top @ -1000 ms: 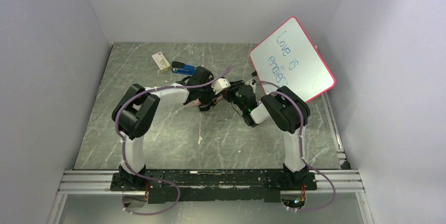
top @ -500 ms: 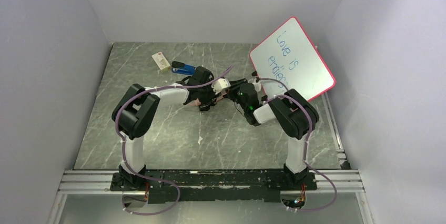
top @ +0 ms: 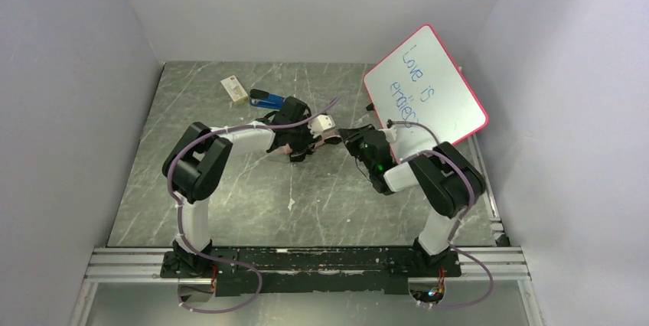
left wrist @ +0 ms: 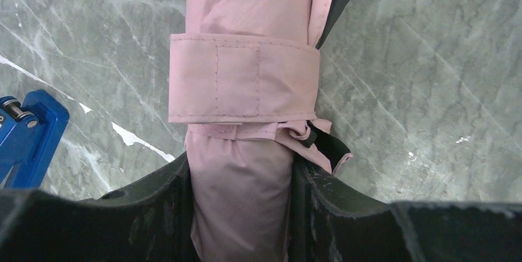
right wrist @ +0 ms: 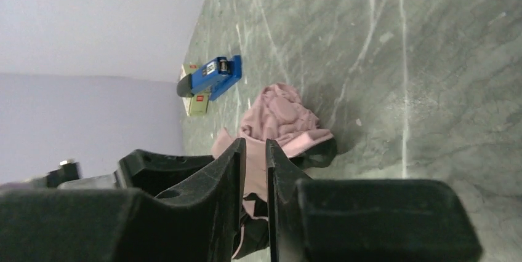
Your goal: Put away the umbrella
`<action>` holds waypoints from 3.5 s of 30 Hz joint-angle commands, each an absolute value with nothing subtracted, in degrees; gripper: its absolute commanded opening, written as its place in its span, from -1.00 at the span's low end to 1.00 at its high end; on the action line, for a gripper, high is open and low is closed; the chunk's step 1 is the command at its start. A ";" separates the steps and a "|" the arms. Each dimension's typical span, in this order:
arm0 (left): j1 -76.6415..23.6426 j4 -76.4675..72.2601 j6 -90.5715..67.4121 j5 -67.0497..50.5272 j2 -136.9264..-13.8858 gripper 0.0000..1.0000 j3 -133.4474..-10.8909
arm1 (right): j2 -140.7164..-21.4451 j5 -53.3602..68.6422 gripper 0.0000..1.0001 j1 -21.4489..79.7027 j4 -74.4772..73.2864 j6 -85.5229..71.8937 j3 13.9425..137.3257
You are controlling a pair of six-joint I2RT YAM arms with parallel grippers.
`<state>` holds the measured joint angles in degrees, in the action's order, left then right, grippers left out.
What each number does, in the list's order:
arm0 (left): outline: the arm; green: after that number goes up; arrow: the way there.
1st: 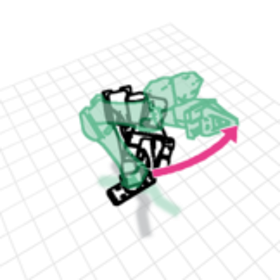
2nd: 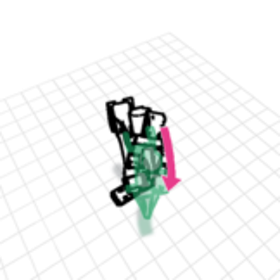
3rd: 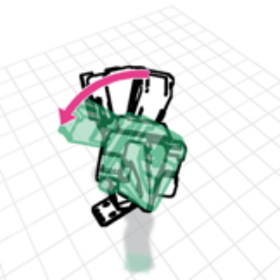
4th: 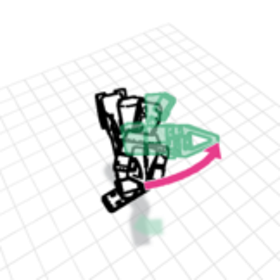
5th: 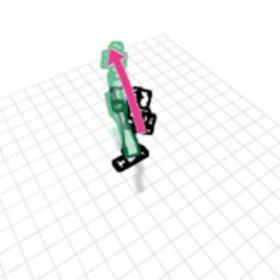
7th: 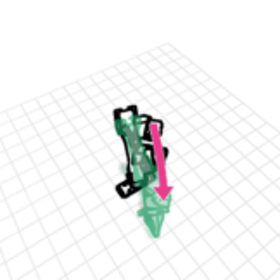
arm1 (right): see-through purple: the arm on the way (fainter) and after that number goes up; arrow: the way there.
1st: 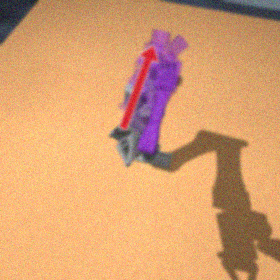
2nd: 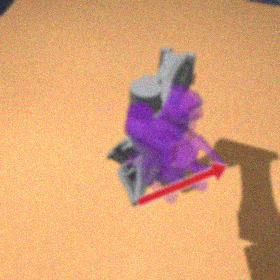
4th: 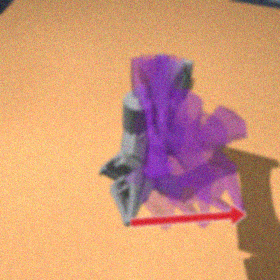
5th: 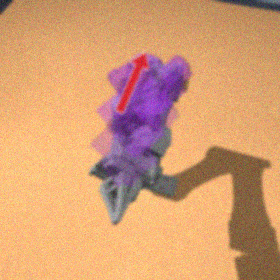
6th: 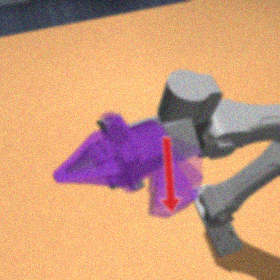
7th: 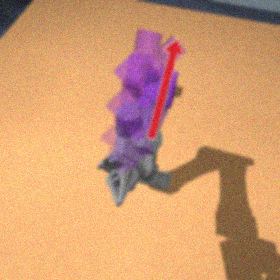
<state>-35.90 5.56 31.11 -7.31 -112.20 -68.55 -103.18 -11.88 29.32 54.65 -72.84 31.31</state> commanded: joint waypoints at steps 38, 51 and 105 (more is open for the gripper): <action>-31.97 27.73 37.08 -22.12 -94.95 0.61 -69.13 | -69.73 -24.15 -0.38 28.58 22.01 -43.32 27.54; -20.83 23.99 17.06 -14.44 -97.21 0.75 -80.24 | -65.99 -21.78 0.11 28.58 19.50 -26.05 31.99; -9.82 21.47 1.89 4.57 -70.88 0.94 -65.09 | -48.43 -24.66 1.00 28.80 -2.19 -11.30 39.92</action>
